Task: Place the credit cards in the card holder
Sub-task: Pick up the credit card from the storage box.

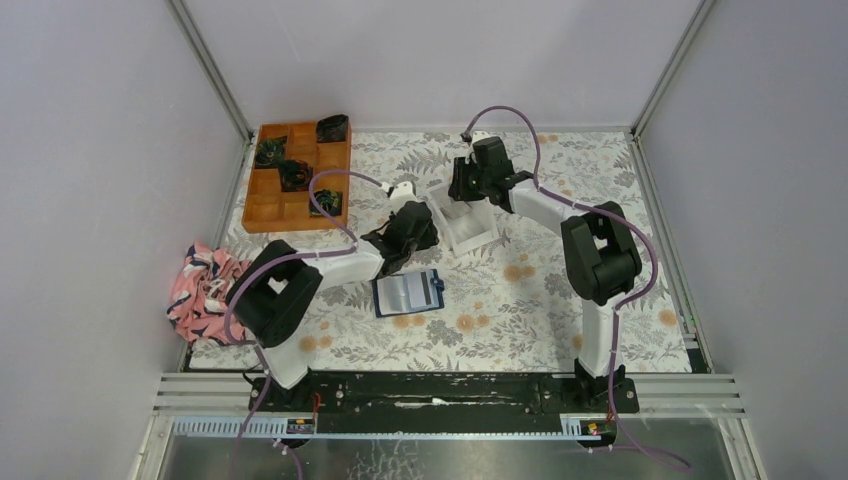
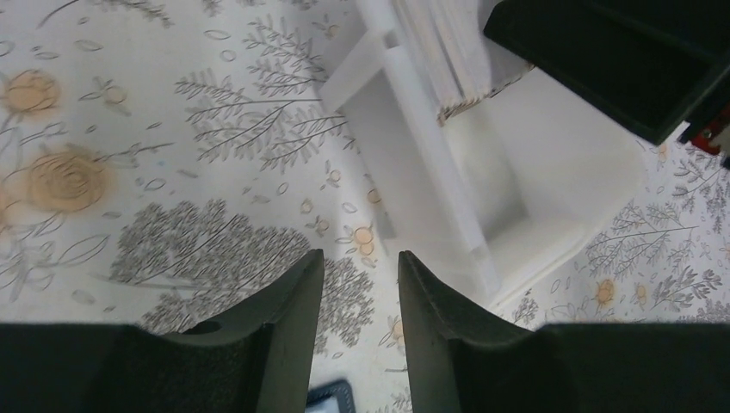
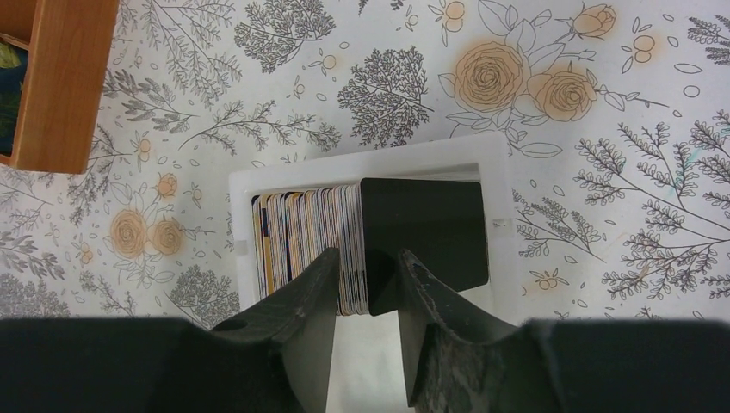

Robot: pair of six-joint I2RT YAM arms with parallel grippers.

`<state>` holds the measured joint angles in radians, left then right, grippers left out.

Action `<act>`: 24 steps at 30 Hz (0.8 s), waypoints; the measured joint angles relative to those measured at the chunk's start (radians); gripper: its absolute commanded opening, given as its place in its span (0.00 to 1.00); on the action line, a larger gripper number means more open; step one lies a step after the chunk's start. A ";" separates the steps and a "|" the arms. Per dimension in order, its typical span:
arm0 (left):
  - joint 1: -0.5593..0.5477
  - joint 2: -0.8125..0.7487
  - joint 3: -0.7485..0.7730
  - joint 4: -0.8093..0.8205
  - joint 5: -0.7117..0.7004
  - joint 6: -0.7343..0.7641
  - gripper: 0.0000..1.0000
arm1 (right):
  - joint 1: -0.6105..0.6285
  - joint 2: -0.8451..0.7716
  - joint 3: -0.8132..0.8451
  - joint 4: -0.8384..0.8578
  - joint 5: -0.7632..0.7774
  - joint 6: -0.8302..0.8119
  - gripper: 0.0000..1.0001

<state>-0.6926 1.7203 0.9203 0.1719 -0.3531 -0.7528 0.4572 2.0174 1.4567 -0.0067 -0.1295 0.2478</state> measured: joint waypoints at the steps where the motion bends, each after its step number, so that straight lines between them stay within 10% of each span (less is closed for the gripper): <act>1: 0.003 0.016 0.016 0.000 0.008 0.001 0.44 | 0.000 -0.002 -0.001 0.001 -0.002 0.001 0.35; 24: 0.034 0.097 0.085 0.004 0.087 0.003 0.43 | 0.000 -0.038 -0.022 0.011 -0.019 0.017 0.16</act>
<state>-0.6582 1.8168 1.0058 0.1757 -0.2661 -0.7502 0.4572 1.9797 1.4345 0.0048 -0.1482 0.2649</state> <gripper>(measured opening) 0.436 0.178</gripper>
